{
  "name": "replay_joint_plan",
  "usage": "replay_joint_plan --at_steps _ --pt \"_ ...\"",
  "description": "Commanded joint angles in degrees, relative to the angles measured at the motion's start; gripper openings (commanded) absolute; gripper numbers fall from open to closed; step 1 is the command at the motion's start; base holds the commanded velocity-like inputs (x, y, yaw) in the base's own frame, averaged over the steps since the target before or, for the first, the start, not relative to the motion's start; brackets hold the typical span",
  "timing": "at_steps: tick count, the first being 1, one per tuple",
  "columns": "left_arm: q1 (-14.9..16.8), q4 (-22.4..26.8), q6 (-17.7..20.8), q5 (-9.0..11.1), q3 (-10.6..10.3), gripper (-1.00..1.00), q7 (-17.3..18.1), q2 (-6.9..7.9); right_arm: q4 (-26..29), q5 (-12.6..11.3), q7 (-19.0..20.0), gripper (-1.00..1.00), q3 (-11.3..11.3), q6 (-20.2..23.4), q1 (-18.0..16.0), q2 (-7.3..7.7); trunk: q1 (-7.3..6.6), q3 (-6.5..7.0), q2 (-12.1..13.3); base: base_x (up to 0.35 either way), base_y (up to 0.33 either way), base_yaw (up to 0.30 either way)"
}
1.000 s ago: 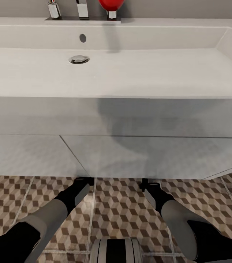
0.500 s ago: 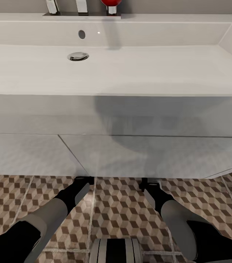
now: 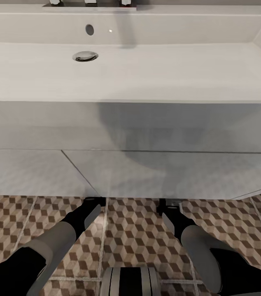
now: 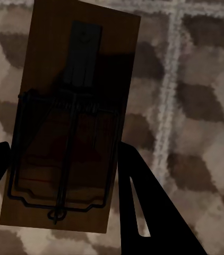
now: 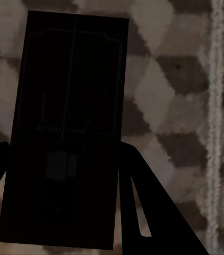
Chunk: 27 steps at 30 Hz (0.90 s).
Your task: Take the four mousetraps from the cabinet in the bathroom and place them on the bathroom floor. Make sure all four end up on the same floor surface, and ensure that at least two of them are either under or directly next to the same bathroom sink.
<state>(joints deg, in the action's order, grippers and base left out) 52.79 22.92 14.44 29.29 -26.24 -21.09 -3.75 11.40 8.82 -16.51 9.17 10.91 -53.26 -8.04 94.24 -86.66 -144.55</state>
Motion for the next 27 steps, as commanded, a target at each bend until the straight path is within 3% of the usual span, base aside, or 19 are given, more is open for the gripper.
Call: replay_joint_plan --at_steps 1,27 --pt "0.03 0.11 0.24 0.42 -0.48 -1.0 -0.42 0.05 0.13 0.41 -0.01 -1.0 0.41 0.34 0.0 -0.05 -0.01 -0.03 -0.01 0.0 0.0 0.0" --pt "0.03 0.11 0.24 0.42 -0.48 -1.0 -0.44 0.05 0.28 0.81 0.06 -1.0 0.19 -0.17 0.0 -0.23 -0.01 -0.03 -0.01 0.0 0.0 0.0"
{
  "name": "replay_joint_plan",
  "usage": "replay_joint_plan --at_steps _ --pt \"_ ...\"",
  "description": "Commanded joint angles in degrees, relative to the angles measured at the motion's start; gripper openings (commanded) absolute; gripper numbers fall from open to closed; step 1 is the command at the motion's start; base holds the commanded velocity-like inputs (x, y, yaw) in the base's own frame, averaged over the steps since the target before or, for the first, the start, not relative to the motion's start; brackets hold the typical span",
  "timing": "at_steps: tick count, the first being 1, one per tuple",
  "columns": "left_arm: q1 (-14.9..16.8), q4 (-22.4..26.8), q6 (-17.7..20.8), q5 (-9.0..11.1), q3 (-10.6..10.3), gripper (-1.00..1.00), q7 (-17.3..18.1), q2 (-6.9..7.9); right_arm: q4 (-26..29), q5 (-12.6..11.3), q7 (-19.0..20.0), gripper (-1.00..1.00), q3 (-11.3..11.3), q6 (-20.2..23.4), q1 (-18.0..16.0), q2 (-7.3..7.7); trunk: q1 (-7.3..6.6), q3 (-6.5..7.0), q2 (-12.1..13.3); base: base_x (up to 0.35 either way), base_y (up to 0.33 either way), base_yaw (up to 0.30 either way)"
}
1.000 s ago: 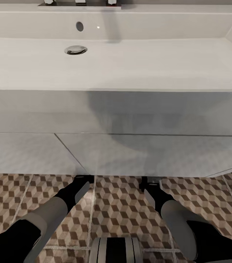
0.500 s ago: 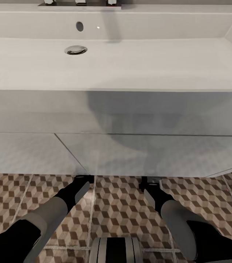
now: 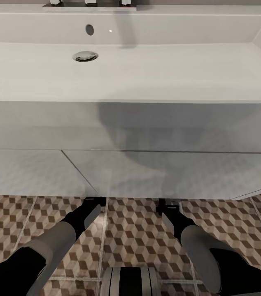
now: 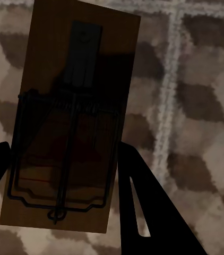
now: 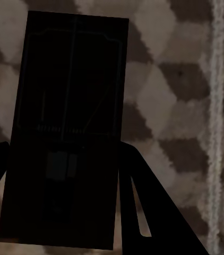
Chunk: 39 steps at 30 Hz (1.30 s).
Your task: Take the four mousetraps from the cabinet in the bathroom and place them on the bathroom floor. Make sure all four end up on the same floor surface, and ensure that at least two of them are either under or directly next to the same bathroom sink.
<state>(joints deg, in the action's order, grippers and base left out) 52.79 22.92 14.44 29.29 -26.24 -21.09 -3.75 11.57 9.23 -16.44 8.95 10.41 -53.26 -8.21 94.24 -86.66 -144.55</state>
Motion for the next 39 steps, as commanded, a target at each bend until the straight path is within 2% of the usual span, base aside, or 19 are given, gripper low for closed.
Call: replay_joint_plan --at_steps 1,15,20,28,31,39 --pt "0.03 0.11 0.24 0.42 -0.48 -1.0 -0.44 0.05 0.12 0.41 -0.01 -1.0 0.4 0.33 0.0 -0.05 -0.01 -0.03 -0.01 0.0 0.0 0.0" --pt "0.03 0.11 0.24 0.42 -0.48 -1.0 -0.44 0.05 0.01 0.29 3.29 -1.0 0.36 0.41 -0.14 0.24 -0.01 -0.03 -0.01 0.0 0.0 0.0" --pt "0.03 0.11 0.24 0.42 -0.48 -1.0 -0.44 0.05 -0.49 0.26 6.79 -1.0 0.36 0.71 -0.95 0.37 -0.01 -0.03 -0.01 0.0 0.0 0.0" --pt "0.03 0.11 0.24 0.42 -0.48 -1.0 -0.41 0.05 -0.66 0.33 7.28 -1.0 0.4 0.78 -1.23 0.41 -0.01 -0.03 -0.01 0.0 0.0 0.0" --pt "0.03 0.11 0.24 0.42 -0.48 -1.0 -0.38 0.05 -0.67 0.41 7.29 -1.0 0.42 0.76 -1.24 0.41 0.07 -0.7 -0.05 0.0 0.0 0.0" --pt "0.03 0.11 0.24 0.42 -0.48 -1.0 -0.43 0.05 -0.59 0.44 7.28 -1.0 0.45 0.76 -1.24 0.47 0.07 -0.7 -0.05 0.0 0.0 0.0"
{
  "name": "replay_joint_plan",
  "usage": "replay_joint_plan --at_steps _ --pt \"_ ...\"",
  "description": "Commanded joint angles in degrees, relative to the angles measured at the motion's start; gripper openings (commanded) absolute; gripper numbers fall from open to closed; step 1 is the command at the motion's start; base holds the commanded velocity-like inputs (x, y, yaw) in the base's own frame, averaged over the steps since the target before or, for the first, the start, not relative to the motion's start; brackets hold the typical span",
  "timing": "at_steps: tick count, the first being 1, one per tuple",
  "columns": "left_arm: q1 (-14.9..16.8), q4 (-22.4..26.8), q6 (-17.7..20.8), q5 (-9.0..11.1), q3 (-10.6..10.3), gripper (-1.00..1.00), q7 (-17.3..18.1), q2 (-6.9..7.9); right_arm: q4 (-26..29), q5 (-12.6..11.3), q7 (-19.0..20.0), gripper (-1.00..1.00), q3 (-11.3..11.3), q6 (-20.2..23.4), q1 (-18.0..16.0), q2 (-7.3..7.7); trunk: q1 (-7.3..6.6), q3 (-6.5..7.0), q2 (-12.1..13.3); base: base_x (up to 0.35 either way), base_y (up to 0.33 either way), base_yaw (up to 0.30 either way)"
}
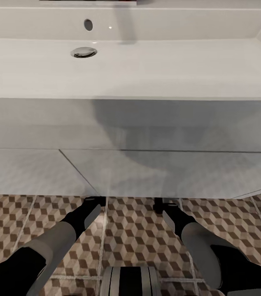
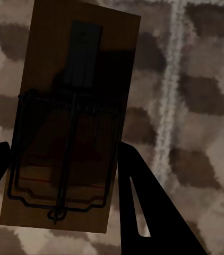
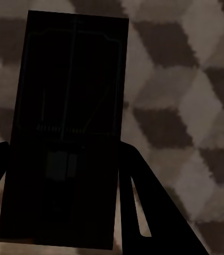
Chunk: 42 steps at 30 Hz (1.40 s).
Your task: Take the four mousetraps from the cabinet in the bathroom and place them on the bathroom floor. Make sure all four end up on the same floor surface, and ensure that at least two of them are either under or directly next to the same bathroom sink.
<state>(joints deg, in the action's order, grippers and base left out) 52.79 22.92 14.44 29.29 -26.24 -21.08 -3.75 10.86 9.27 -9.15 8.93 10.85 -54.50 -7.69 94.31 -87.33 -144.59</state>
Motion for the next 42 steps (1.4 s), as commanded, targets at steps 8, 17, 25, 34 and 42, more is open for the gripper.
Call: replay_joint_plan --at_steps 8,17,25,34,42 --pt "0.03 0.11 0.24 0.42 -0.48 -1.0 -0.37 0.05 0.15 0.4 -0.32 -1.0 0.48 0.32 -0.02 -0.05 0.07 -0.7 -0.05 0.0 0.0 0.0" --pt "0.03 0.11 0.24 0.42 -0.48 -1.0 -0.37 0.05 0.21 0.4 -0.34 -1.0 0.48 0.32 -0.03 -0.05 0.07 -0.7 -0.05 0.0 0.0 0.0" --pt "0.03 0.11 0.24 0.42 -0.48 -1.0 -0.37 0.05 0.21 0.4 -0.34 -1.0 0.48 0.32 -0.01 -0.05 0.07 -0.7 -0.05 0.0 0.0 0.0" --pt "0.03 0.11 0.24 0.5 -0.4 -1.0 -0.28 0.22 0.29 0.4 -0.34 -1.0 0.48 0.32 0.0 -0.05 0.2 -1.81 -0.12 0.0 0.0 0.0" --pt "0.03 0.11 0.28 0.5 -0.39 -1.0 -0.09 0.23 0.3 0.4 -0.34 -1.0 0.48 0.32 -0.02 -0.05 0.2 -1.81 -0.12 0.0 0.0 0.0"
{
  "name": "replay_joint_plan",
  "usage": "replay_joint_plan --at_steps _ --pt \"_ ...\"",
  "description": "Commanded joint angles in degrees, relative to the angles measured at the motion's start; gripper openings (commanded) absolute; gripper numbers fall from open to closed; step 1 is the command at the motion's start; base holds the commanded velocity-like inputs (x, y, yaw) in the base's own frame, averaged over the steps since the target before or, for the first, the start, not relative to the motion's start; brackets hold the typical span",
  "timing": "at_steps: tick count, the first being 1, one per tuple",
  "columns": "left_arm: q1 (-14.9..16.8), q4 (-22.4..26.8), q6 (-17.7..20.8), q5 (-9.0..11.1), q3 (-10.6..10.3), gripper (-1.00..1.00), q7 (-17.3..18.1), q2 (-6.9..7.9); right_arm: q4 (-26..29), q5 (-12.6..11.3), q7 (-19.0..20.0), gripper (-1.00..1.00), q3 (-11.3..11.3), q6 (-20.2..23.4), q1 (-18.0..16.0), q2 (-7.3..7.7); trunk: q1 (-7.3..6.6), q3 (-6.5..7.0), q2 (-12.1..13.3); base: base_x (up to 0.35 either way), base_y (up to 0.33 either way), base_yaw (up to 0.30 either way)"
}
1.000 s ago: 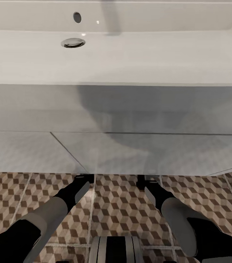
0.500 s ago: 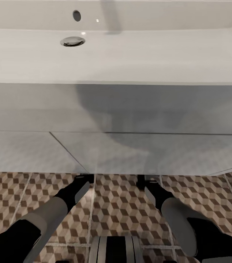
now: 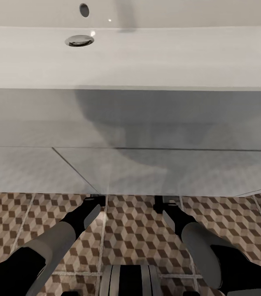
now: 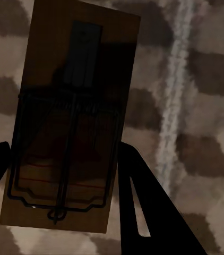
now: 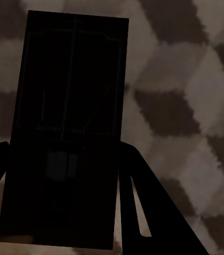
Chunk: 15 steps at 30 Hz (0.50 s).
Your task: Take the four mousetraps from the cabinet in the bathroom and place them on the bathroom floor. Make sure all four end up on the same floor surface, and ensure that at least two of them are either under or directly next to the same bathroom sink.
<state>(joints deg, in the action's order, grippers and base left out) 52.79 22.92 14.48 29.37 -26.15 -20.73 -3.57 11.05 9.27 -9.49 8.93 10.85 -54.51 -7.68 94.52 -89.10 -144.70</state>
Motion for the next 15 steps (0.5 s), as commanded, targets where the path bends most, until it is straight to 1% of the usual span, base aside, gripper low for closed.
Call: replay_joint_plan --at_steps 1,8,15 --pt "0.03 0.11 0.25 0.42 -0.48 -1.0 -0.15 0.07 0.12 0.4 0.0 -1.0 0.47 0.32 -0.02 -0.05 -0.01 -0.03 -0.01 0.0 0.0 0.0" --pt "0.03 0.11 0.28 0.42 -0.48 -1.0 2.5 0.19 0.12 0.4 -0.02 -1.0 0.47 0.32 0.01 -0.08 -0.01 -0.03 -0.01 0.0 0.0 0.0" --pt "0.03 0.11 0.28 0.44 -0.48 -1.0 3.07 0.23 0.12 0.4 0.0 -1.0 0.47 0.32 0.01 -0.07 -0.01 -0.03 -0.01 0.0 0.0 0.0"
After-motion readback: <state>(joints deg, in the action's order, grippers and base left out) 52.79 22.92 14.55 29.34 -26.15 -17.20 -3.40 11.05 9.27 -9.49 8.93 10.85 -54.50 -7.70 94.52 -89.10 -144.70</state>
